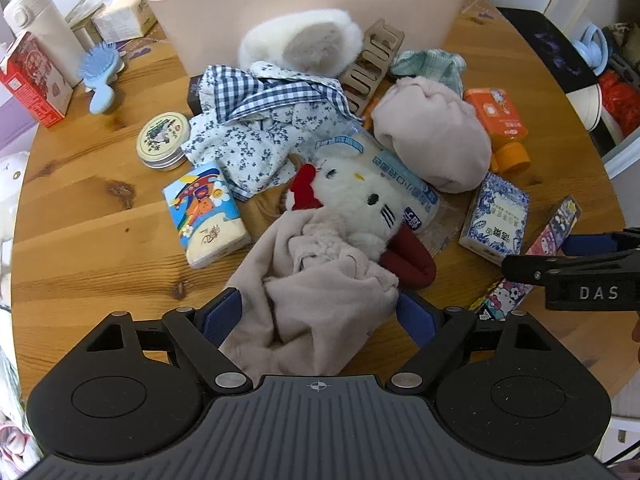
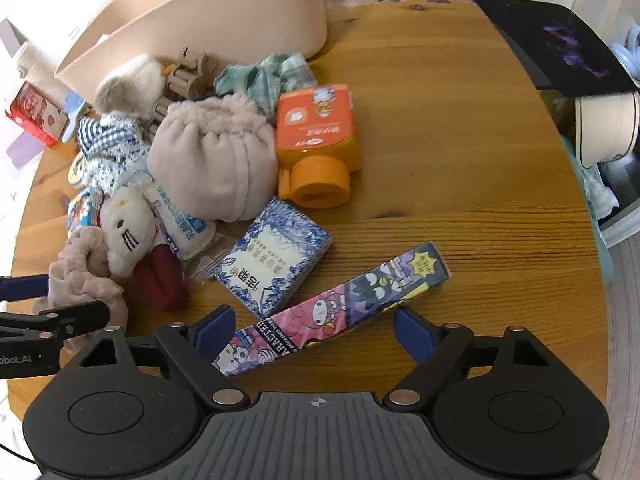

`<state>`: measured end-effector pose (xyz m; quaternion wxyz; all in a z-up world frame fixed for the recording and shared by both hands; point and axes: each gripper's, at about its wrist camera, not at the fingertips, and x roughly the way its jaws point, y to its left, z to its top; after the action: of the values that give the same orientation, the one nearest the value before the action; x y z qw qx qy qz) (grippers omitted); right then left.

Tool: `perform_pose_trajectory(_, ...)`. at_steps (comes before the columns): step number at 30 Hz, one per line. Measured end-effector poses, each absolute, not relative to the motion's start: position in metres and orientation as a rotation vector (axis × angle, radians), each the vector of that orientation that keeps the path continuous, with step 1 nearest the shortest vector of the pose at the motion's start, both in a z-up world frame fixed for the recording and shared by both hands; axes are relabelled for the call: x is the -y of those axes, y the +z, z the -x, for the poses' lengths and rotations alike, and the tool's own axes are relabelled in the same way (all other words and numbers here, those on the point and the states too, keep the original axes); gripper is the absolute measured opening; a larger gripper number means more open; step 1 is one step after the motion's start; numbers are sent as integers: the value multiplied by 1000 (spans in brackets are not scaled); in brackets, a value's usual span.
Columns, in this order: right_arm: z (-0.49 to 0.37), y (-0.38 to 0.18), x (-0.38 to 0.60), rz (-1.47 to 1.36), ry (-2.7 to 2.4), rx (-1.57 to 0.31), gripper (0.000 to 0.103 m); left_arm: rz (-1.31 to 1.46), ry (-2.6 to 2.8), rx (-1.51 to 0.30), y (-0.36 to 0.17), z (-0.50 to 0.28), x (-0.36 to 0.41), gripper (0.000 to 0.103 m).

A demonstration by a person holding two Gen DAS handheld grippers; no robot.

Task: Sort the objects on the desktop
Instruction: 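Grasp the pink cloth with the left tool while the right tool grasps the cartoon pencil case, then carry both items over the beige bin and open both tools to drop them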

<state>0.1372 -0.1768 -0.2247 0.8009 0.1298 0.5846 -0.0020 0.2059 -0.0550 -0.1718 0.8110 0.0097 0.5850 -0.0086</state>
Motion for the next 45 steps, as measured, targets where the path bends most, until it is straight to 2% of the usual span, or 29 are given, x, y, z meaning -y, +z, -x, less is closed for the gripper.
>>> perform_pose_trajectory(6, -136, -229, 171, -258, -17, -1250, 82, -45, -37, -1262, -180, -205, 59, 69)
perform_pose_trajectory(12, -127, -225, 169, -175, -42, -1236, 56, -56, -49, -1265, -181, -201, 57, 41)
perform_pose_trajectory(14, -124, -223, 171, -171, -55, -1232, 43, -54, -56, -1262, -181, -200, 55, 28)
perform_pose_trajectory(16, -120, -224, 173, -181, -70, -1227, 37, -68, -63, -1253, -181, -198, 55, 21)
perform_pose_trajectory(19, -115, -223, 179, -224, -74, -1221, 28, -92, -72, -1243, -181, -194, 55, 14)
perform_pose_trajectory(22, -115, -225, 182, -248, -78, -1215, 21, -95, -73, -1235, -179, -191, 54, 10)
perform_pose_trajectory(33, -100, -199, 183, -238, -58, -1108, 21, -46, -94, -1228, -156, -183, 47, 7)
perform_pose_trajectory(45, -115, -153, 193, -173, -29, -969, 21, 13, -95, -1137, -108, -187, 35, 7)
